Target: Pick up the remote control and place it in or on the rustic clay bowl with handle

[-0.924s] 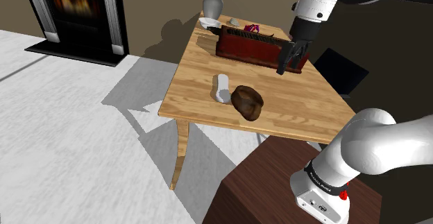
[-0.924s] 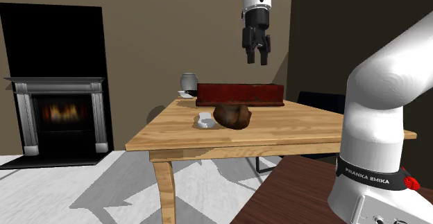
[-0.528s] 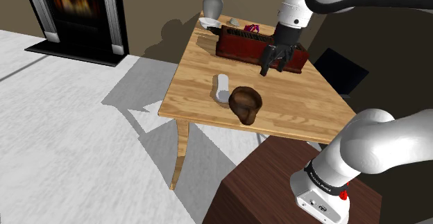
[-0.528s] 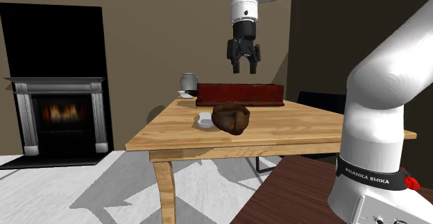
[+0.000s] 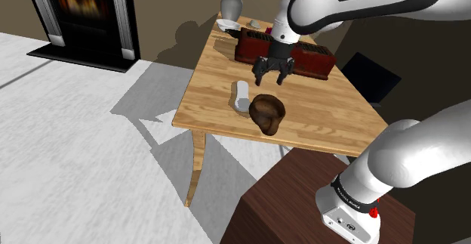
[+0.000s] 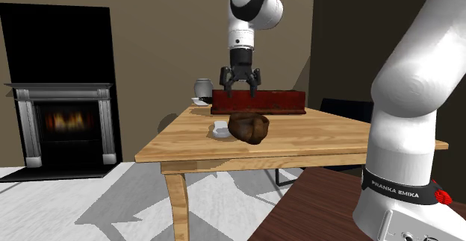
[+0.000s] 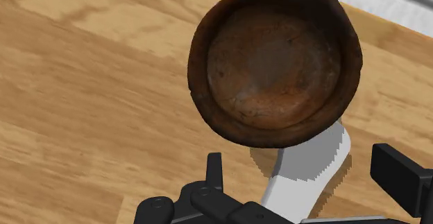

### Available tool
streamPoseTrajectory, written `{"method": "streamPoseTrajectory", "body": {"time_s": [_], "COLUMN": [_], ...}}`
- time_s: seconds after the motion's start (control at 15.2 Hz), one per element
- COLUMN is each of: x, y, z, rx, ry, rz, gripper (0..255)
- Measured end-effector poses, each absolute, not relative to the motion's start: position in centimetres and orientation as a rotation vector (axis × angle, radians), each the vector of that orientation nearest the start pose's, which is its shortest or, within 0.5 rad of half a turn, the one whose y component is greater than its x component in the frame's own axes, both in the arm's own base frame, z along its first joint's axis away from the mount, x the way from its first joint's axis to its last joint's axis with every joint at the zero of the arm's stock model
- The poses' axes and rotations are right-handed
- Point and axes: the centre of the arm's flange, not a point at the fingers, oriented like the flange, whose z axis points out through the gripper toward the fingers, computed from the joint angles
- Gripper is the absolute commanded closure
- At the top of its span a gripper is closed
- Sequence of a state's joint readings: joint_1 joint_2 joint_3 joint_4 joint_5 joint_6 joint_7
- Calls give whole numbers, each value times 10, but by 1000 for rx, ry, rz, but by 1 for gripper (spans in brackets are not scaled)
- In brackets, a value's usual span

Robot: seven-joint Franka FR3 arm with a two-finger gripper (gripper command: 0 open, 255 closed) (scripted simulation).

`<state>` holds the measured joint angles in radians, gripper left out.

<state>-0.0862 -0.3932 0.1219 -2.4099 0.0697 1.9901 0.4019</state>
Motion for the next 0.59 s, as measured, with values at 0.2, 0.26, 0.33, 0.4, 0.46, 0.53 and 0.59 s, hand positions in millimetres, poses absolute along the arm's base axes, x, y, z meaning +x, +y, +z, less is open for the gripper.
{"method": "streamPoseTrajectory", "body": {"time_s": [0.2,0.26,0.33,0.4,0.46,0.53,0.59], "x": [452,464,474,487,497,505,513], "y": [19,17,17,13,8,6,3], "z": [434,426,417,410,401,395,388], "rx": [-3034,-3021,-3007,-2993,-2978,-2963,-2947], "ry": [767,813,858,904,950,993,1038], "rz": [36,31,27,22,19,15,11], "gripper": [0,0,0,0,0,0,0]}}
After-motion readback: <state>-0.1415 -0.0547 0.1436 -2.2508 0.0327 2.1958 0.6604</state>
